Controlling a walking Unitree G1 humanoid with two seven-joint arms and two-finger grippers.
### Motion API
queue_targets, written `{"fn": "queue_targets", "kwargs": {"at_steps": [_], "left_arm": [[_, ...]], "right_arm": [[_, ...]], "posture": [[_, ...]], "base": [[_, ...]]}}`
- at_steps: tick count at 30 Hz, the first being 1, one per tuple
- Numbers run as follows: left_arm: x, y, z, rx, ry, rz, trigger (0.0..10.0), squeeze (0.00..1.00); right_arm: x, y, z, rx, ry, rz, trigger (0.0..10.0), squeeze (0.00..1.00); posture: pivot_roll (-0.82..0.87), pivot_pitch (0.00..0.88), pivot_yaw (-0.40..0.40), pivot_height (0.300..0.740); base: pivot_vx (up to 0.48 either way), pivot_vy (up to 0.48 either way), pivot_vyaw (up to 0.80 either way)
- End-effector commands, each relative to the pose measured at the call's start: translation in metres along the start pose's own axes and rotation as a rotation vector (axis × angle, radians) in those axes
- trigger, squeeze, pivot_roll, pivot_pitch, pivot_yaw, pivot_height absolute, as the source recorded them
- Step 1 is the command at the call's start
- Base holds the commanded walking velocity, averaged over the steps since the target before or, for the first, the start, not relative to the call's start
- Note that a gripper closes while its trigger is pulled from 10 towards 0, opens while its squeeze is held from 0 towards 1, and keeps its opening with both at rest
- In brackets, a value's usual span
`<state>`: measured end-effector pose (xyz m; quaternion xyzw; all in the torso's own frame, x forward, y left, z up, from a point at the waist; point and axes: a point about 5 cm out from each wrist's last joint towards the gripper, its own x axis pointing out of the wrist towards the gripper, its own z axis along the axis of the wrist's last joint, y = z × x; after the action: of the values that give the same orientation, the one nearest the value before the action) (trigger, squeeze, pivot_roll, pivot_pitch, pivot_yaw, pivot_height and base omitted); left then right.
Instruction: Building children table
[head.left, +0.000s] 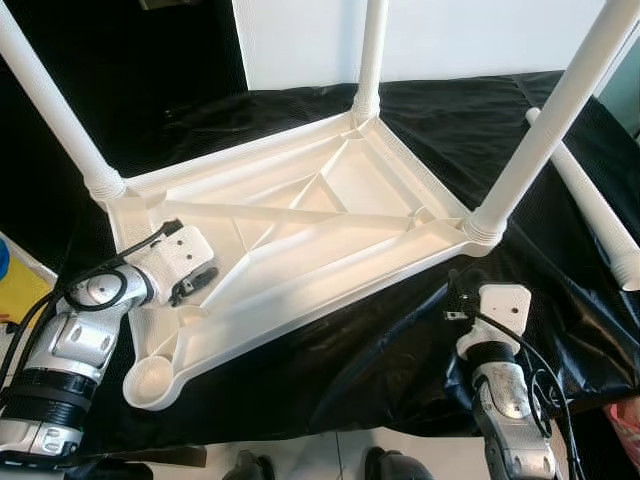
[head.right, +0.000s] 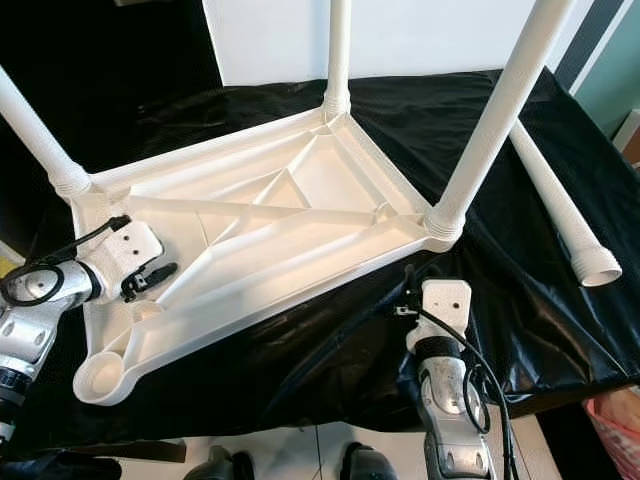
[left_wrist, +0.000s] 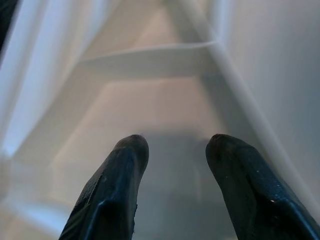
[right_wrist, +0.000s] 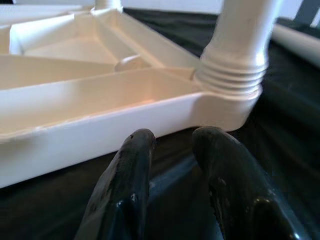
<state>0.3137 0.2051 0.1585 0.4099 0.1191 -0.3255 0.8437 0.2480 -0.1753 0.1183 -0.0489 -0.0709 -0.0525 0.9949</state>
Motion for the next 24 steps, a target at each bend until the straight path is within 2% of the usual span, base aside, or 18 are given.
{"fn": "queue_targets", "kwargs": {"at_steps": [1,4,6,9,10,11,14,18,23,24], "left_arm": [[0.006,-0.015,0.006,0.021,-0.043,0.039,10.0,0.00],[0.007,-0.022,0.010,0.023,-0.066,0.003,10.0,0.00],[0.008,-0.038,0.018,0.012,-0.114,-0.096,10.0,0.00],[0.009,-0.042,0.020,0.012,-0.125,-0.120,10.0,0.00],[0.009,-0.052,0.025,0.005,-0.152,-0.175,10.0,0.00],[0.009,-0.052,0.025,0.005,-0.152,-0.175,10.0,0.00],[0.008,-0.082,0.041,-0.036,-0.213,-0.330,10.0,0.00],[0.011,-0.096,0.052,-0.049,-0.247,-0.366,10.0,0.00],[0.012,-0.101,0.058,-0.058,-0.263,-0.375,10.0,0.00],[0.016,-0.105,0.065,-0.073,-0.287,-0.357,10.0,0.00]], "right_arm": [[0.001,0.005,-0.011,0.017,0.071,0.020,10.0,0.00],[0.003,0.007,-0.013,0.019,0.083,0.028,10.0,0.00],[0.009,0.012,-0.014,0.022,0.093,0.059,10.0,0.00],[0.011,0.013,-0.014,0.024,0.093,0.071,10.0,0.00],[0.016,0.016,-0.013,0.023,0.091,0.089,10.0,0.00],[0.016,0.016,-0.013,0.023,0.091,0.089,10.0,0.00],[0.033,0.022,-0.013,0.008,0.092,0.143,10.0,0.00],[0.048,0.019,-0.014,-0.001,0.098,0.153,10.0,0.00],[0.054,0.017,-0.015,0.004,0.103,0.149,10.0,0.00],[0.065,0.017,-0.013,-0.008,0.101,0.151,10.0,0.00]], "posture": [[-0.07,0.164,0.029,0.740],[-0.07,0.164,0.029,0.740],[-0.07,0.164,0.029,0.740],[-0.07,0.164,0.029,0.740],[-0.07,0.156,0.031,0.740],[-0.07,0.156,0.031,0.740],[-0.06,0.146,0.029,0.740],[-0.05,0.138,0.026,0.740],[-0.05,0.138,0.026,0.740],[-0.06,0.136,0.024,0.740]], "base": [[0.000,0.000,0.00],[0.000,0.000,0.00],[0.000,0.000,0.00],[0.000,0.000,0.00],[0.000,0.000,0.00],[0.000,0.000,0.00],[0.000,0.000,0.00],[0.000,0.000,0.00],[0.000,0.000,0.00],[0.000,0.000,0.00]]}}
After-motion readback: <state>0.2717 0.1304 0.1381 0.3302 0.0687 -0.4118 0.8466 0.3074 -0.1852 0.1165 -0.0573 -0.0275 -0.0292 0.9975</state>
